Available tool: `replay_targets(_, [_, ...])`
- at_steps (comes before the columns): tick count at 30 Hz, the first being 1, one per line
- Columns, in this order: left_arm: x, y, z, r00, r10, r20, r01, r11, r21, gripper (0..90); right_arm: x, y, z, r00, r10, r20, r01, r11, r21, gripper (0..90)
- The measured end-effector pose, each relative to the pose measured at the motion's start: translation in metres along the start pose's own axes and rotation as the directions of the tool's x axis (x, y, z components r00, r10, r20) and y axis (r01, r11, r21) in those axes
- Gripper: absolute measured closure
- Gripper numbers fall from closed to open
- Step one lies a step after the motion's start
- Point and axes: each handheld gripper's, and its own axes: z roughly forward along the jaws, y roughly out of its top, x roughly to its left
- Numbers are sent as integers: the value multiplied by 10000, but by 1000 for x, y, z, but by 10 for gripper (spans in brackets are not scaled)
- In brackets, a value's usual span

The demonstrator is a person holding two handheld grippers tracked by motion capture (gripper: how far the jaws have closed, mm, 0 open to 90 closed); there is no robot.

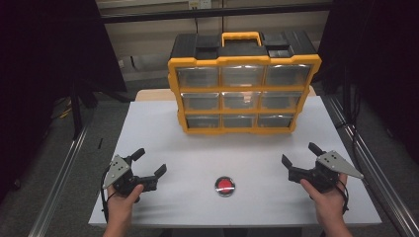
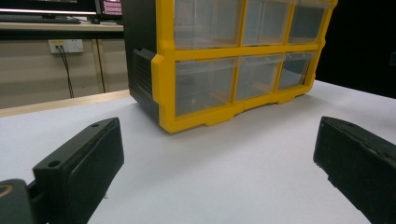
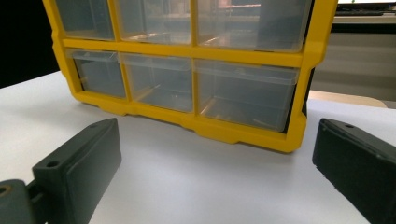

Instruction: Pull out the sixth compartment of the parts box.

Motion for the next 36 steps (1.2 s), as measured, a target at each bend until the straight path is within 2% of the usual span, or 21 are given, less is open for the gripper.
replay_targets(1, [0, 0, 0, 10000, 11, 3, -11, 10000, 5, 19, 1, 2, 2, 9999, 8, 165, -8, 10000, 30, 11])
replay_targets(6, [0, 0, 0, 9999, 169, 0, -169, 9998, 51, 19, 3, 5, 5, 9993, -1, 378, -1, 10000, 38, 6])
replay_targets(12, [0, 0, 0, 9997, 221, -51, -220, 9997, 87, 19, 5, 11, 10, 9990, -238, 391, 238, 9997, -5, 6])
replay_targets(17, [-1, 0, 0, 9997, 166, 152, -167, 9998, 88, 19, 7, 18, 15, 9983, -367, 448, 370, 9993, -49, 9])
replay_targets(24, [-1, 0, 0, 9997, 169, 153, -171, 9998, 98, 19, 11, 24, 21, 9964, -636, 565, 640, 9979, -53, 13])
replay_targets(27, [0, 0, 0, 9998, 222, 26, -222, 9996, 154, 19, 11, 25, 24, 9963, -589, 628, 590, 9983, -4, 14])
replay_targets(31, [-1, 0, 0, 9998, 176, 103, -178, 9998, 120, 19, 12, 28, 25, 9947, -697, 754, 696, 9976, 27, 17])
replay_targets(36, [0, 0, 0, 9998, 211, 21, -211, 9997, 152, 19, 12, 33, 29, 9952, -556, 809, 562, 9984, -43, 16])
